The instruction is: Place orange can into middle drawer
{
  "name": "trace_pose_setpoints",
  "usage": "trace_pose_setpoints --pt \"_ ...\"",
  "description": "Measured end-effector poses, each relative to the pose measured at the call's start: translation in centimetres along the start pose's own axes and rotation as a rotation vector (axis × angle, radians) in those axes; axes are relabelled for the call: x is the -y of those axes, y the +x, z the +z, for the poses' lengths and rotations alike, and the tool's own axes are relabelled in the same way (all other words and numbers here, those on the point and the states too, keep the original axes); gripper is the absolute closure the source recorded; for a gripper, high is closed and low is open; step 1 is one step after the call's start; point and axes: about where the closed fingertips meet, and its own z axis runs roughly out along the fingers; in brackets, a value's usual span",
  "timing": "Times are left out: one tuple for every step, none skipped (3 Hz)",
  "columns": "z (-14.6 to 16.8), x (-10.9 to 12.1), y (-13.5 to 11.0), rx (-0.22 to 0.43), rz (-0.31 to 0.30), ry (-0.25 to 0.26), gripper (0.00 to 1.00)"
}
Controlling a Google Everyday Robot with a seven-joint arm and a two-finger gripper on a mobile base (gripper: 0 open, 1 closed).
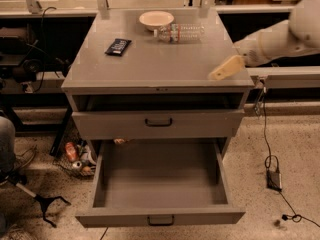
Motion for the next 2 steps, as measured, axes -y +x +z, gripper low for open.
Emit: trace_pose_setpoints --pt "-3.4 5.0 4.1 -0.040 0.102 0.109 0.00" --pt "-8.8 9.2 6.7 -0.067 0.162 0.233 0.00"
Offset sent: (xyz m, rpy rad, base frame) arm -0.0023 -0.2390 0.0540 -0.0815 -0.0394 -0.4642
